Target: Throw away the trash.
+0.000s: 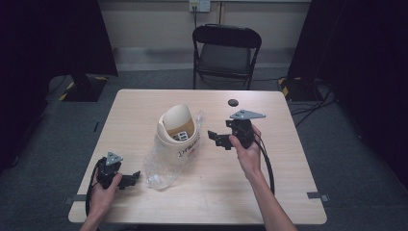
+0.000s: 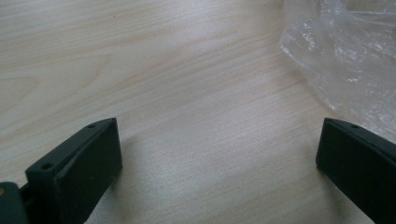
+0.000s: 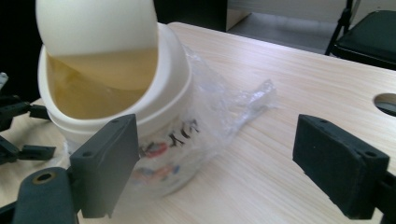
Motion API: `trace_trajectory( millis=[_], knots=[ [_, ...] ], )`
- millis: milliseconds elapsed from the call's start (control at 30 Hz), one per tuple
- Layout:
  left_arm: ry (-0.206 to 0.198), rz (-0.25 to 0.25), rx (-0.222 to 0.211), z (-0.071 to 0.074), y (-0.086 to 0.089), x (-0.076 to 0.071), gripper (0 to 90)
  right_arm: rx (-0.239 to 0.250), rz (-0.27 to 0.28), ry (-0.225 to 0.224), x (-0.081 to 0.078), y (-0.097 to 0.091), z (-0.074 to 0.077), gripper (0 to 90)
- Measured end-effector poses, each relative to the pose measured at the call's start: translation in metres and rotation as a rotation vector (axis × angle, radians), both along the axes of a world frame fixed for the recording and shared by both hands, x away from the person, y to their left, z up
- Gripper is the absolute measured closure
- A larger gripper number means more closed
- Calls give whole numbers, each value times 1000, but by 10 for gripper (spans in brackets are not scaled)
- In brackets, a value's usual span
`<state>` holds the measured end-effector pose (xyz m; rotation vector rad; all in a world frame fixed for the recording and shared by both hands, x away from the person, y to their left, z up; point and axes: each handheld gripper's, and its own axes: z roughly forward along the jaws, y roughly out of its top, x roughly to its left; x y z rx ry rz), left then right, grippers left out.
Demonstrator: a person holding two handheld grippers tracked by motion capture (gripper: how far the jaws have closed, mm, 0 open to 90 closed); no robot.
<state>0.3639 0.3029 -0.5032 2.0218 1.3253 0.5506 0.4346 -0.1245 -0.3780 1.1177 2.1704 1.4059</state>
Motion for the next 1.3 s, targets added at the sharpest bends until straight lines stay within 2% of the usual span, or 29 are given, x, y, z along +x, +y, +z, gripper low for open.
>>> trace_trajectory(
  millis=[333,533,967,1133,1300],
  knots=[
    [0,0,0,0,0,0,0,6,-54,19,-10,-33,-9,143],
    [0,0,0,0,0,0,0,-16,-105,26,-20,-54,-14,144],
    [0,0,0,0,0,0,0,-46,-154,49,-39,-84,-28,143],
    [0,0,-2,0,0,0,0,-43,-186,64,-47,-99,-38,144],
    [0,1,-2,0,0,0,0,-62,-225,82,-55,-115,-52,145]
  ],
)
